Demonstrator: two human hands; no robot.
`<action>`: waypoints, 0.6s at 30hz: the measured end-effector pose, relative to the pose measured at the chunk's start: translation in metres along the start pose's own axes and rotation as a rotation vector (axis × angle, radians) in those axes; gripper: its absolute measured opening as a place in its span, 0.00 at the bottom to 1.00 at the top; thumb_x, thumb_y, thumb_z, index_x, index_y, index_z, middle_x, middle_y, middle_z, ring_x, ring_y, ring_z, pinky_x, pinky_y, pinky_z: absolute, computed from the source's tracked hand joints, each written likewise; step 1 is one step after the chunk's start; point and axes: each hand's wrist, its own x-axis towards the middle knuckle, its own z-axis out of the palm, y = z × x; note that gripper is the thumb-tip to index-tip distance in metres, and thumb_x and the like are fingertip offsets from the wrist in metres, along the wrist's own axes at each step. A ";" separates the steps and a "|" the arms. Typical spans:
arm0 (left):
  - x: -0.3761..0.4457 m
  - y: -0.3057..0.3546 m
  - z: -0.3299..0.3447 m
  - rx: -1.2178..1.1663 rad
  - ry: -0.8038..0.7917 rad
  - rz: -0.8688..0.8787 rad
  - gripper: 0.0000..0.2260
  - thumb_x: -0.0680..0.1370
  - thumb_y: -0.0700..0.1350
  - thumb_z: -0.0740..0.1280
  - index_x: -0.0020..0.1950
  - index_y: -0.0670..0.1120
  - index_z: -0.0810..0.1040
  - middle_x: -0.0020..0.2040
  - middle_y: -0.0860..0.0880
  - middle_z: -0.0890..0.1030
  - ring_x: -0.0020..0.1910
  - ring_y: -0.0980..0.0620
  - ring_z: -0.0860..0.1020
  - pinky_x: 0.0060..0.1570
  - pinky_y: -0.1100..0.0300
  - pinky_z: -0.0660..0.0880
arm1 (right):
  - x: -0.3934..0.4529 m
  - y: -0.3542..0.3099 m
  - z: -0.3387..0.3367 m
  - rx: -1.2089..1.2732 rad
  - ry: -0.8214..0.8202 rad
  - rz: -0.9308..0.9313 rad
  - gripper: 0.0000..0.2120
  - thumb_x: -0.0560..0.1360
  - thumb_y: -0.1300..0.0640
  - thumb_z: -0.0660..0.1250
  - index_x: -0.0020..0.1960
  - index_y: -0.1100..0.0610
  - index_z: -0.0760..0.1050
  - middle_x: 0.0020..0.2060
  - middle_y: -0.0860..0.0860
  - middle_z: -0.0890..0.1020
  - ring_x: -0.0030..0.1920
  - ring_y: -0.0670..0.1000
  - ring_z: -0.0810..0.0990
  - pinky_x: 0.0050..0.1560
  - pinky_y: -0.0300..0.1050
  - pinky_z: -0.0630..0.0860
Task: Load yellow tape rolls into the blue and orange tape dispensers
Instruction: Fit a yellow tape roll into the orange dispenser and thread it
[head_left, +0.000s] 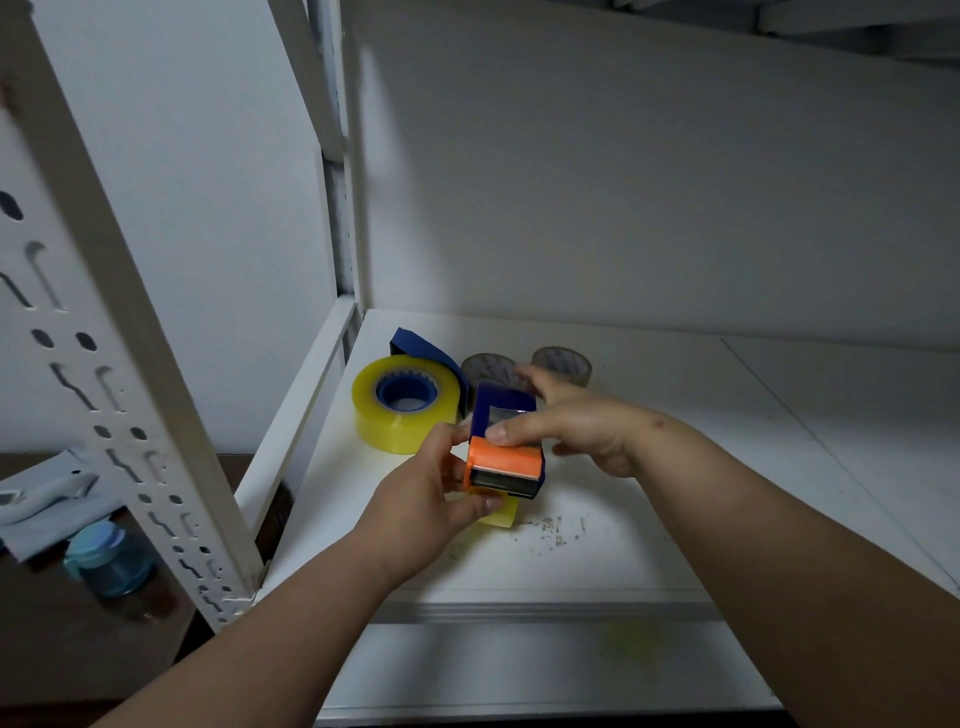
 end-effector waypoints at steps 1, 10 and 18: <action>-0.001 0.000 0.000 0.012 -0.005 0.004 0.25 0.70 0.52 0.75 0.55 0.70 0.62 0.52 0.56 0.80 0.53 0.61 0.79 0.54 0.55 0.77 | -0.001 0.000 0.000 0.011 -0.037 0.012 0.53 0.56 0.47 0.77 0.75 0.45 0.53 0.67 0.48 0.68 0.66 0.53 0.68 0.62 0.52 0.67; -0.001 0.001 -0.003 0.025 -0.013 -0.001 0.26 0.69 0.54 0.75 0.52 0.74 0.62 0.50 0.56 0.81 0.50 0.60 0.80 0.52 0.55 0.77 | -0.009 0.003 -0.005 0.110 -0.071 -0.013 0.40 0.57 0.57 0.71 0.68 0.47 0.63 0.62 0.49 0.72 0.63 0.52 0.70 0.63 0.49 0.64; -0.003 0.005 -0.002 0.013 -0.019 -0.040 0.26 0.69 0.53 0.76 0.60 0.63 0.65 0.51 0.54 0.82 0.50 0.57 0.81 0.54 0.52 0.77 | -0.012 0.011 -0.011 0.189 -0.086 -0.043 0.38 0.58 0.62 0.68 0.67 0.48 0.65 0.65 0.53 0.71 0.67 0.57 0.68 0.70 0.54 0.60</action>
